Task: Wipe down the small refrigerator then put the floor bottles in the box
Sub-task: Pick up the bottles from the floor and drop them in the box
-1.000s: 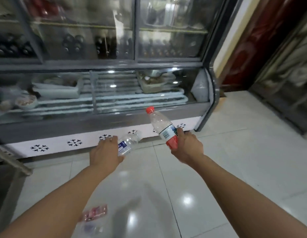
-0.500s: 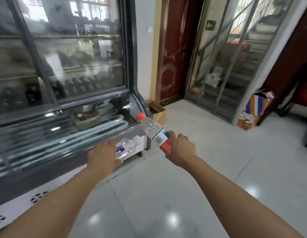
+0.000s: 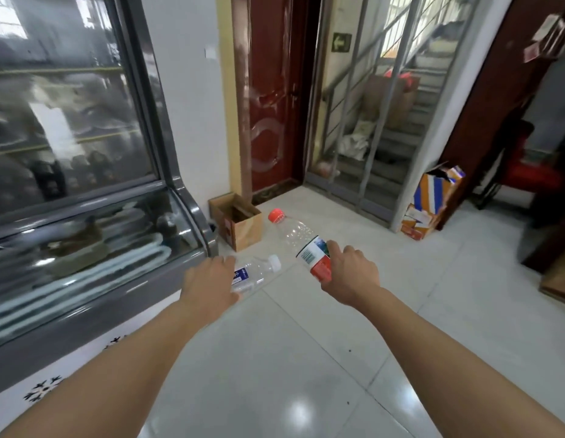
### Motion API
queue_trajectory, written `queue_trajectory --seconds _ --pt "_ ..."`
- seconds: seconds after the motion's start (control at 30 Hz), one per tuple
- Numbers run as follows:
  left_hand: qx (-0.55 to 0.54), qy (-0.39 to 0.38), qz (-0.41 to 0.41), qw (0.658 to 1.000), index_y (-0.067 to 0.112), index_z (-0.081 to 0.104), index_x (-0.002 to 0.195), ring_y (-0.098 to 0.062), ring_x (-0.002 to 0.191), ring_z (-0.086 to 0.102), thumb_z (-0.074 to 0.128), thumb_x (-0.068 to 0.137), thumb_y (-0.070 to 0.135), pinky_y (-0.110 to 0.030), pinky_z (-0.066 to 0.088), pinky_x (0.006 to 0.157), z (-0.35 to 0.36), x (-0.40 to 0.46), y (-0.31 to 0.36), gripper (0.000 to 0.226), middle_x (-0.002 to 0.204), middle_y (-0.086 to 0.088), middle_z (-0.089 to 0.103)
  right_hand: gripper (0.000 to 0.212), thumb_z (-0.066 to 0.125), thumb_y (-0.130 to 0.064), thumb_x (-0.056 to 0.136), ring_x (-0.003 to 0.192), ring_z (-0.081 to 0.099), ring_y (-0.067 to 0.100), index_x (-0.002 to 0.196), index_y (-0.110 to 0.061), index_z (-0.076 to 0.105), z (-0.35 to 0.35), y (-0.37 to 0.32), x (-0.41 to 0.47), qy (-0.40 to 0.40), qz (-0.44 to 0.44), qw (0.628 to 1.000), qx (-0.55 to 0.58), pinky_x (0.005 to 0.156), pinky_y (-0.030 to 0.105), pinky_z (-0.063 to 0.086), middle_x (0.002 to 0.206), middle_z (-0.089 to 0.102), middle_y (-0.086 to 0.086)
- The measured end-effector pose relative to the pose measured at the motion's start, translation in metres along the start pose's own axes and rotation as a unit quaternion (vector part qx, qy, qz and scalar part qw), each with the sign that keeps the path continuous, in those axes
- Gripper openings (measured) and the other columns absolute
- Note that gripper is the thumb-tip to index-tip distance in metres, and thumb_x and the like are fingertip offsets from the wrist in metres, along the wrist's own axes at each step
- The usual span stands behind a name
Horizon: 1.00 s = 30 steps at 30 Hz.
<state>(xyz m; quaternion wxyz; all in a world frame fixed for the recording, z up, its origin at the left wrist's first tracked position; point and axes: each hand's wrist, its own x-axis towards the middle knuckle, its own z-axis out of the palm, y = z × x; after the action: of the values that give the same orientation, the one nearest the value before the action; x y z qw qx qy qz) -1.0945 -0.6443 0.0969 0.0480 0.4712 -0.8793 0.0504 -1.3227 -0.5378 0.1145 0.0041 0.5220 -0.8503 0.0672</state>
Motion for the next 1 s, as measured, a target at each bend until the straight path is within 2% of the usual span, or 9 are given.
queue_trajectory --seconds 0.1,0.33,0.63,0.83,1.0 --pt "0.006 -0.003 0.013 1.0 0.023 0.039 0.124 -0.018 0.105 0.054 0.063 0.078 0.049 -0.03 0.038 0.071 0.012 0.054 0.016 0.058 0.117 0.001 0.057 0.068 0.065 -0.037 0.079 0.105 0.05 0.026 0.135 -0.024 0.028 0.007 0.023 0.047 -0.004 0.009 1.0 -0.004 0.069 0.032 0.039 0.115 0.05 0.007" --pt "-0.026 0.009 0.031 0.999 0.02 0.036 0.127 -0.019 0.104 0.057 0.059 0.082 0.051 -0.034 0.049 0.083 0.03 0.213 0.038 0.059 0.118 -0.002 0.055 0.07 0.067 -0.038 0.078 0.103 0.051 0.025 0.136 -0.025 0.028 0.008 0.062 0.19 0.018 0.018 1.0 -0.017 0.067 0.032 0.039 0.114 0.052 0.007" --pt "0.005 -0.015 0.051 0.999 0.022 0.038 0.121 -0.017 0.104 0.055 0.06 0.082 0.048 -0.033 0.049 0.083 0.038 0.386 0.06 0.052 0.117 0.001 0.056 0.069 0.065 -0.041 0.08 0.103 0.052 0.026 0.137 -0.025 0.028 0.009 0.105 0.361 0.024 0.022 0.999 0.001 0.068 0.032 0.04 0.113 0.053 0.007" --pt "0.03 -0.018 0.01 0.999 0.022 0.04 0.119 -0.019 0.106 0.054 0.061 0.078 0.053 -0.034 0.045 0.078 0.064 0.507 0.072 0.056 0.116 0.001 0.057 0.071 0.066 -0.039 0.078 0.105 0.052 0.027 0.137 -0.023 0.03 0.026 0.133 0.497 0.029 -0.022 0.999 0.0 0.068 0.034 0.04 0.116 0.052 0.009" --pt "0.019 -0.032 -0.07 0.997 0.022 0.041 0.113 -0.021 0.105 0.056 0.064 0.075 0.055 -0.035 0.044 0.079 0.086 0.604 0.081 0.055 0.115 0.0 0.057 0.076 0.069 -0.041 0.076 0.107 0.052 0.026 0.138 -0.025 0.028 0.036 0.152 0.631 0.02 -0.083 0.996 -0.006 0.068 0.035 0.04 0.119 0.052 0.007"
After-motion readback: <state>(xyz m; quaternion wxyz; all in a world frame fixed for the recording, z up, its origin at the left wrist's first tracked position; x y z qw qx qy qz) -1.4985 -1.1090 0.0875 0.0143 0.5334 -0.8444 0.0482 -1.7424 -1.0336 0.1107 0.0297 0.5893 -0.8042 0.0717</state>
